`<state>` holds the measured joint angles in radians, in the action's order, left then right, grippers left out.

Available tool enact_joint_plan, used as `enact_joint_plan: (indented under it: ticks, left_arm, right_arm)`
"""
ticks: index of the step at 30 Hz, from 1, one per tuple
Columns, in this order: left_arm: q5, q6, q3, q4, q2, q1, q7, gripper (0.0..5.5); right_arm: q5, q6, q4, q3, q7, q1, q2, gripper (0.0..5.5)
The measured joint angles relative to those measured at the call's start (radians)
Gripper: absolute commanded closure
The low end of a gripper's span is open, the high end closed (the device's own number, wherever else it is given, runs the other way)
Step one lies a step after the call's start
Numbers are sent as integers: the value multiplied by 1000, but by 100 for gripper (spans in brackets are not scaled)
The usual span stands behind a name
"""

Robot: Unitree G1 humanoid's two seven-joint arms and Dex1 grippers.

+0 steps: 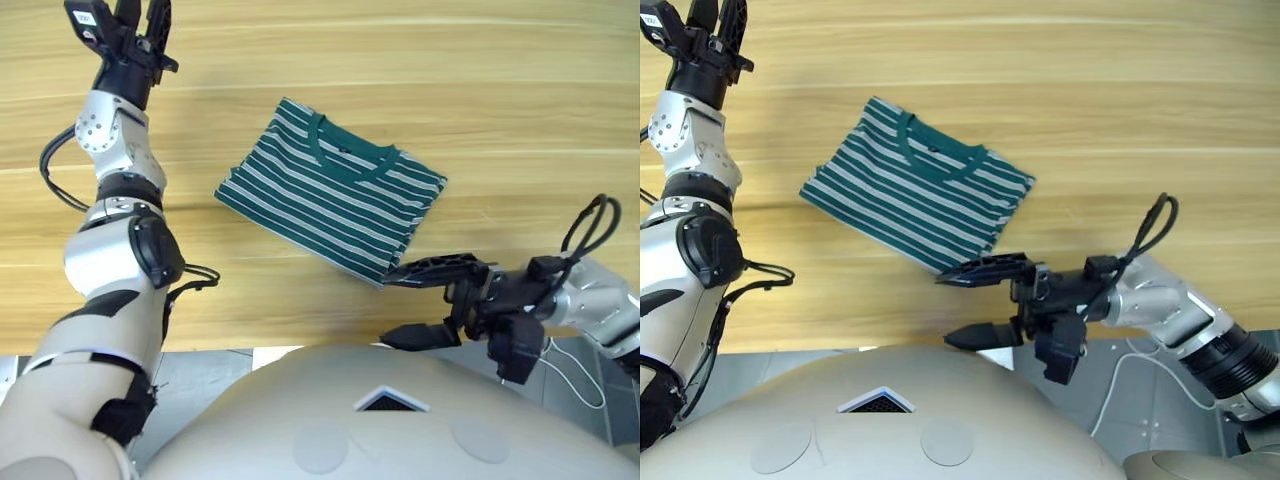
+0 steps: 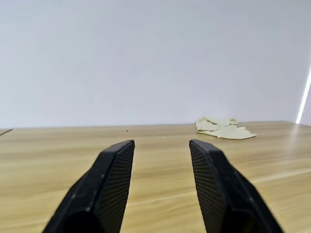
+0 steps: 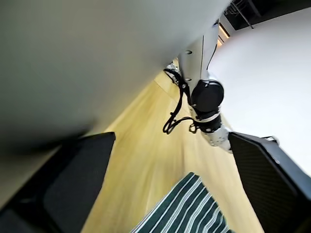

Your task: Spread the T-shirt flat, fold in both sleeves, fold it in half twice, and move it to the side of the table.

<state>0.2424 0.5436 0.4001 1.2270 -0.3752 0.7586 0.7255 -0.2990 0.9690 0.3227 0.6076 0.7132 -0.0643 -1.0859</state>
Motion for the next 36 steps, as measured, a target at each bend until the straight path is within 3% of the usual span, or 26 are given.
enact_joint_plan:
  ticks: [3, 7, 10, 18, 23, 27, 36]
  left_arm:
    - [6, 23, -2, -18, 23, -19, 30, 340]
    - [38, 44, 2, -45, 42, -24, 47, 340]
    - [50, 47, 8, -56, 51, -26, 35, 340]
    - [53, 73, -8, -55, 66, -29, -23, 340]
    - [53, 76, -23, -51, 73, -30, -33, 340]
    - [54, 76, -29, -48, 75, -37, -43, 340]
    - [55, 83, -41, -49, 103, -58, -39, 340]
  right_arm:
    - [43, -169, -116, -7, -10, 116, 184, 121]
    - [383, -412, -334, 0, -158, 318, 532, 121]
    - [616, -486, -549, 62, -282, 444, 747, 121]
    - [906, -507, -1236, 140, -659, 751, 1093, 121]
    - [905, -483, -1478, 104, -781, 821, 1206, 121]
    - [871, -515, -1574, 36, -843, 851, 1207, 121]
    - [721, -805, -1655, -227, -996, 907, 1178, 121]
